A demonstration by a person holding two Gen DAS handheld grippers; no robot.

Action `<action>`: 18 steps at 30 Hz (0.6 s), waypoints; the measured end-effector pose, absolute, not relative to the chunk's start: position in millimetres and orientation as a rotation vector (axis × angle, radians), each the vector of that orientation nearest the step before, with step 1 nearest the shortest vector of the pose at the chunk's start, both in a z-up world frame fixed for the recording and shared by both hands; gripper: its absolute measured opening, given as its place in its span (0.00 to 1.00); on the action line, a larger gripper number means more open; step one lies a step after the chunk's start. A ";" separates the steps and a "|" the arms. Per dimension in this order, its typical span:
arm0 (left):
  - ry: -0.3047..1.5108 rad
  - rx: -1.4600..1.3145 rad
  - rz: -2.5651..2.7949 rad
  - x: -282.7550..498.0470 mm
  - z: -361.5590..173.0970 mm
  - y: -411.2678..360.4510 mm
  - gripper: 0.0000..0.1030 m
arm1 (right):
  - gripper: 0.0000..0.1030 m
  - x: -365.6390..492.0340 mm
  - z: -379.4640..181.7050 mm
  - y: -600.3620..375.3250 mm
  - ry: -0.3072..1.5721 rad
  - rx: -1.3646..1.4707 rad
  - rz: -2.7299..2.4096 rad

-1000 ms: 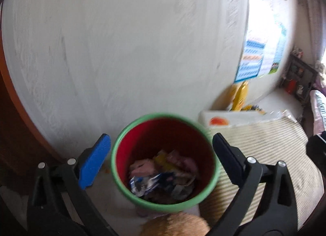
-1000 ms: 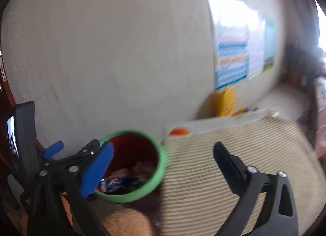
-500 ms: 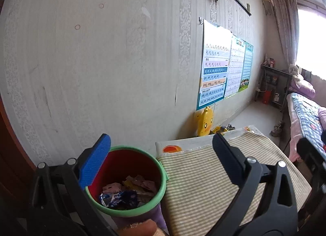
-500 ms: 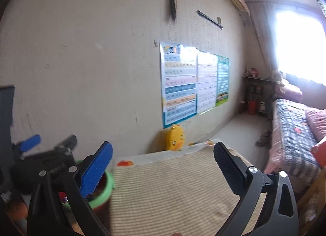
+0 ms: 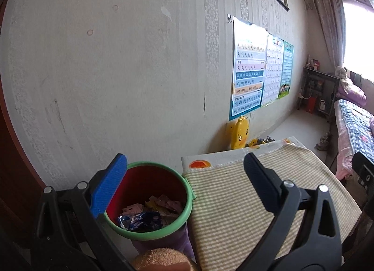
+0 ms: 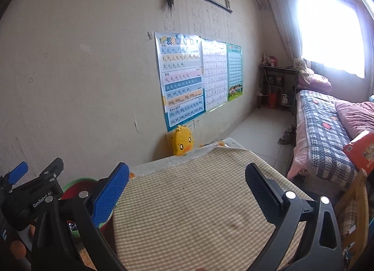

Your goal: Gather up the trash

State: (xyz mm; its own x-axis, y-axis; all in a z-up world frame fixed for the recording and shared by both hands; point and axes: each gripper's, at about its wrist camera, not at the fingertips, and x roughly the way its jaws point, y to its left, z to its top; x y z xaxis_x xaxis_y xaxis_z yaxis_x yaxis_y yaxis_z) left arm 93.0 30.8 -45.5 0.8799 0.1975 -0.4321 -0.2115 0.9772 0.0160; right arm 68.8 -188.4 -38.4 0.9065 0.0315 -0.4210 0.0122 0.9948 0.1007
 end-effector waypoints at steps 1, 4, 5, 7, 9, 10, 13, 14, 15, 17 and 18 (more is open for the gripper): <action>0.450 -0.034 0.213 93.2 -46.3 31.2 0.95 | 0.93 69.2 -39.2 -189.4 0.438 0.104 0.003; 0.458 -0.035 0.216 94.2 -47.8 32.4 0.95 | 0.93 70.4 -40.1 -189.6 0.447 0.109 0.001; 0.460 -0.036 0.218 94.5 -48.5 33.1 0.95 | 0.93 71.0 -40.9 -189.5 0.450 0.110 0.000; 0.463 -0.040 0.219 94.7 -49.7 34.4 0.95 | 0.93 70.8 -41.4 -189.2 0.452 0.109 0.001; 0.469 -0.044 0.219 95.1 -50.8 35.2 0.95 | 0.93 70.7 -42.6 -188.2 0.454 0.106 0.002; 0.471 -0.046 0.219 95.1 -51.4 35.5 0.95 | 0.93 70.4 -42.9 -187.9 0.455 0.104 0.004; 0.477 -0.049 0.218 95.6 -53.5 36.3 0.95 | 0.93 71.2 -43.8 -186.7 0.457 0.101 0.006; 0.479 -0.049 0.218 95.5 -54.1 36.3 0.95 | 0.93 71.4 -43.9 -186.1 0.458 0.101 0.006; 0.481 -0.050 0.217 95.4 -54.6 36.3 0.95 | 0.93 71.5 -44.4 -185.9 0.460 0.101 0.006; 0.486 -0.049 0.216 96.4 -55.3 36.5 0.95 | 0.93 72.2 -45.5 -185.3 0.465 0.101 0.006; 0.487 -0.049 0.215 96.4 -55.8 36.3 0.95 | 0.93 72.6 -45.4 -185.3 0.467 0.101 0.007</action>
